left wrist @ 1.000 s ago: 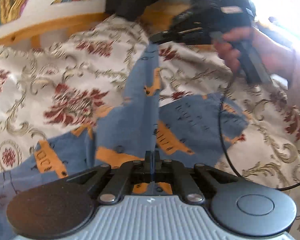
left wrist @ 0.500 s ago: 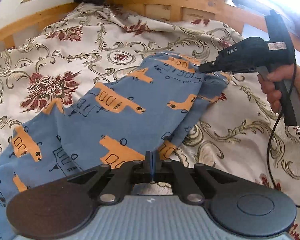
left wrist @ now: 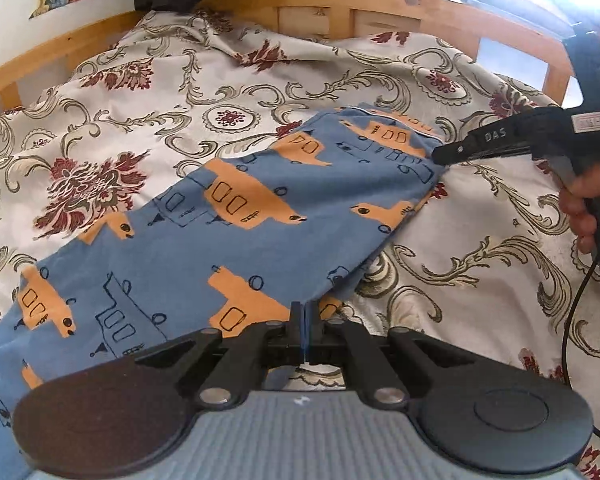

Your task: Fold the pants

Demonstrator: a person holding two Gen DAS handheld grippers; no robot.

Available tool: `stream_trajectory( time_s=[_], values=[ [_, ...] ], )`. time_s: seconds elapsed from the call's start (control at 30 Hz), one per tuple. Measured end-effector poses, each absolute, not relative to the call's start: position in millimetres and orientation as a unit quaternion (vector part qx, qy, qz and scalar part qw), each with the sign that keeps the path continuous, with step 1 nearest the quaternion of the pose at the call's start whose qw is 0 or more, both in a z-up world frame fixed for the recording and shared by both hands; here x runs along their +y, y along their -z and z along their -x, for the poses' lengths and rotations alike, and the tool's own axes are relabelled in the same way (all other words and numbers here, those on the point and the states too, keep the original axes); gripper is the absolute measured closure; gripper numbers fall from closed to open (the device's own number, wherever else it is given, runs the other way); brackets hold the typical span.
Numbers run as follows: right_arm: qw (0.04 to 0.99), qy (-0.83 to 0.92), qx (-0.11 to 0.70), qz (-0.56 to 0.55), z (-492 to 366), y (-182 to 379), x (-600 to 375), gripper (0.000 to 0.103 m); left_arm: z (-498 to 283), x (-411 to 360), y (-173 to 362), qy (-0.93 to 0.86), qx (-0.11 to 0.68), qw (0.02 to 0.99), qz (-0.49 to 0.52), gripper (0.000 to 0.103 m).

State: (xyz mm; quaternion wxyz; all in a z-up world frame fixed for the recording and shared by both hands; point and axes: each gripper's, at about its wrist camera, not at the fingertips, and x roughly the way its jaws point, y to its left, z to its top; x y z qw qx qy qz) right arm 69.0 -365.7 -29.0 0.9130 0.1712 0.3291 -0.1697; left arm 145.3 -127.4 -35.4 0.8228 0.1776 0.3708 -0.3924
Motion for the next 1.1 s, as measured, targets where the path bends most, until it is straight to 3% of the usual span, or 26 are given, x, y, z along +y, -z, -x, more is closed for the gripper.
stream_trajectory(
  time_s=[0.47,0.57,0.73,0.83,0.9,0.93,1.1],
  values=[
    [0.903,0.170,0.357,-0.171,-59,37,-361,0.103,-145,-121,42,0.400,0.382,0.812,-0.186,0.103],
    [0.899,0.170,0.368,-0.169,-62,39,-360,0.102,-143,-110,43,0.403,0.392,0.810,-0.166,0.098],
    [0.902,0.171,0.364,-0.159,-55,34,-353,0.077,-133,-70,31,0.374,0.400,0.830,-0.105,0.090],
    [0.924,0.174,0.337,-0.045,-54,21,-321,0.062,-137,-42,25,0.310,0.405,0.858,-0.053,0.084],
    [0.940,0.148,0.307,0.006,-57,17,-299,0.041,-145,-28,24,0.244,0.399,0.883,-0.031,0.059],
    [0.946,0.121,0.298,0.025,-63,18,-287,0.037,-149,-21,25,0.207,0.397,0.894,-0.026,0.053],
    [0.934,0.014,0.344,0.095,-97,41,-246,0.034,-164,11,43,0.082,0.425,0.901,-0.044,0.052]
  ],
)
